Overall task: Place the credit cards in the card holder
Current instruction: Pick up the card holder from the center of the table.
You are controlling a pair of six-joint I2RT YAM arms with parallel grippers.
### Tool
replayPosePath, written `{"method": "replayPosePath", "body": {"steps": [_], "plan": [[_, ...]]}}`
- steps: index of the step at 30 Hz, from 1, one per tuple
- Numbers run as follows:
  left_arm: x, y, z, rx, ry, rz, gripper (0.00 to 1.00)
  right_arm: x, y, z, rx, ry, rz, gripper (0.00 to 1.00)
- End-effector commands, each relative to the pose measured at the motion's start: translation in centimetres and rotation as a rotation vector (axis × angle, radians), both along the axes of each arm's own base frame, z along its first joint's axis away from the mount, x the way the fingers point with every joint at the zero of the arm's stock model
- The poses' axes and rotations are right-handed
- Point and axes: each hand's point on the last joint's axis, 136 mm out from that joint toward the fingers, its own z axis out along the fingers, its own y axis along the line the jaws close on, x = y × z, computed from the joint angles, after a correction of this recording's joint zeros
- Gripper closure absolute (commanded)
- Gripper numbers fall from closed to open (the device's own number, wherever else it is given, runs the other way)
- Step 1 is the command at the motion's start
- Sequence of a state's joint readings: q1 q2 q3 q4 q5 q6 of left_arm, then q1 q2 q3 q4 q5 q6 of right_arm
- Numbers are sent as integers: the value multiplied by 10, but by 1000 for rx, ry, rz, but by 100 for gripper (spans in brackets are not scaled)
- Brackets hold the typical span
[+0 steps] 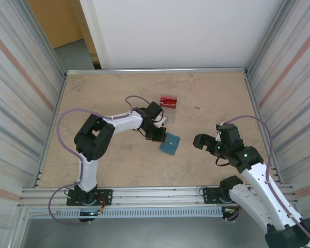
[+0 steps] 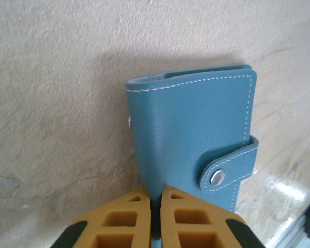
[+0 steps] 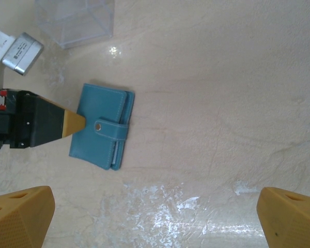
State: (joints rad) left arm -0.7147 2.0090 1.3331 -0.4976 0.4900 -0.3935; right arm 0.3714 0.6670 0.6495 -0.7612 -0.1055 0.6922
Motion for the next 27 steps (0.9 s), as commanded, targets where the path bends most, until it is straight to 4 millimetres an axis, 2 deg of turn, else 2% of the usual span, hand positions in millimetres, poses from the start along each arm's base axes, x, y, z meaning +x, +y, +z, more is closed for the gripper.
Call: {"method": "replayPosePath", "body": {"steps": [1,8,13,21,24,27], "plan": [[-1,1,5,-9,19,8,100,-1,1,-1,16,9,-5,1],[14,8,57,-89,-76,32,100,11,10,10,12,-1,2,3],[24,36,93,-121,-193,63,100,29,38,29,-23,-42,64,6],[42,106,147,-185,-382,131,100,70,111,52,-69,-52,209,10],[56,147,156,-218,-402,254,100,86,140,58,-48,-67,251,11],[65,192,153,-173,-432,379,100,97,170,55,-24,-39,314,15]]}}
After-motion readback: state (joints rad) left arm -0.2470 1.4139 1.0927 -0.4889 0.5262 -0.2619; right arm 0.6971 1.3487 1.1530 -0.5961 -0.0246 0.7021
